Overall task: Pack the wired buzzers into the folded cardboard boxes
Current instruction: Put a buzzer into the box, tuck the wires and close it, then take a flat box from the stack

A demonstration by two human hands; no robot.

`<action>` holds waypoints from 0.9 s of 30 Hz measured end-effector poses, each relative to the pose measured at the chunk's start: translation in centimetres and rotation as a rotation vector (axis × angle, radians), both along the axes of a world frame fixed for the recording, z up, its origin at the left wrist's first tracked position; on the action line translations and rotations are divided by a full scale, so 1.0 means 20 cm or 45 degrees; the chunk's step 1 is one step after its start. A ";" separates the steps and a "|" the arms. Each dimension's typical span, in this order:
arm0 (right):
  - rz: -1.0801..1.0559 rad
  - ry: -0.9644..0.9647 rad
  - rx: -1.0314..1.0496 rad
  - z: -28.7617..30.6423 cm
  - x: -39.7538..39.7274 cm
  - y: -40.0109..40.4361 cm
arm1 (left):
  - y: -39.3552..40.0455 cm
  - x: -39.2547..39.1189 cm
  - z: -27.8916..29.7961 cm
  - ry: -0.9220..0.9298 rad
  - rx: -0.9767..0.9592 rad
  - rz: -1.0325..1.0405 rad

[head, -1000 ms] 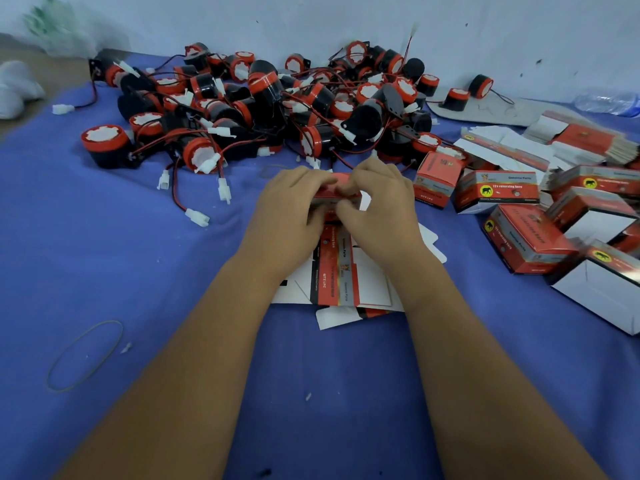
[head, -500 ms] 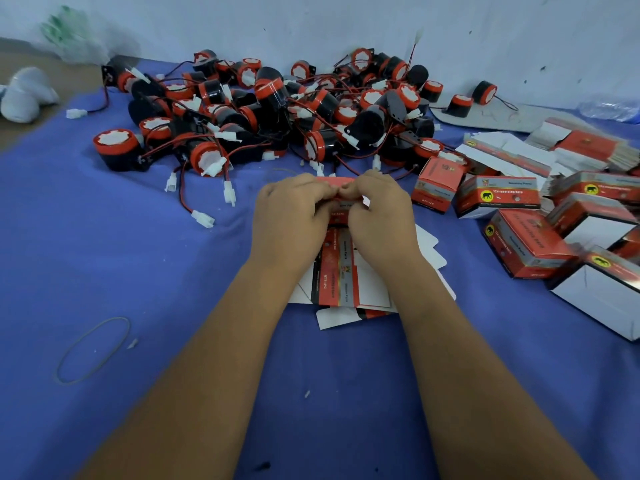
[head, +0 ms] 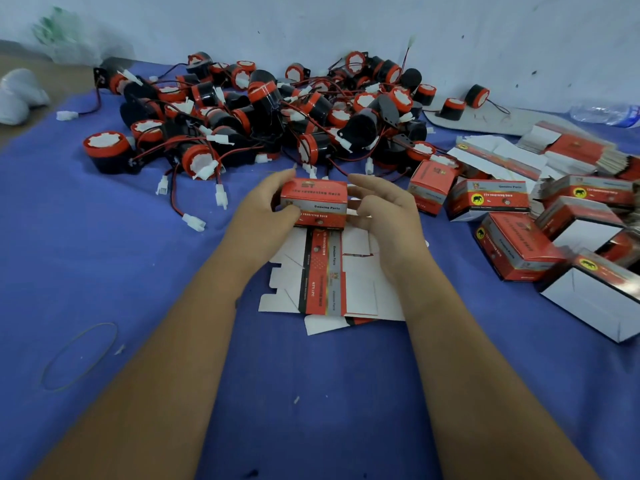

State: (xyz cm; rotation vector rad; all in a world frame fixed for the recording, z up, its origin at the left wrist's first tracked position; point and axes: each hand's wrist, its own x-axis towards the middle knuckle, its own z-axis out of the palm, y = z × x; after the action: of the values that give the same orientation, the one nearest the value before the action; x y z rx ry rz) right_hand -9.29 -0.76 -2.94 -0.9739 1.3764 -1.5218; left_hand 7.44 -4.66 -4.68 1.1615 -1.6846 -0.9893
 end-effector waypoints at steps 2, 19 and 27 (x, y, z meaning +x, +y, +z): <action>0.025 0.078 -0.113 0.01 0.01 0.02 | 0.00 0.00 0.01 0.145 0.018 -0.012; 0.130 0.617 -0.496 0.04 0.07 0.07 | 0.00 0.01 0.07 0.912 0.497 -0.232; -0.168 0.780 -0.459 -0.01 0.02 0.02 | -0.01 0.00 0.06 0.767 0.367 0.045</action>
State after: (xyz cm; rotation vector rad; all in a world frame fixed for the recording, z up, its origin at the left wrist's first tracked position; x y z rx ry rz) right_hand -8.99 -0.27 -3.15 -1.7061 1.6296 -1.6811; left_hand 7.37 -4.79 -3.57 0.9336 -1.0632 -1.4222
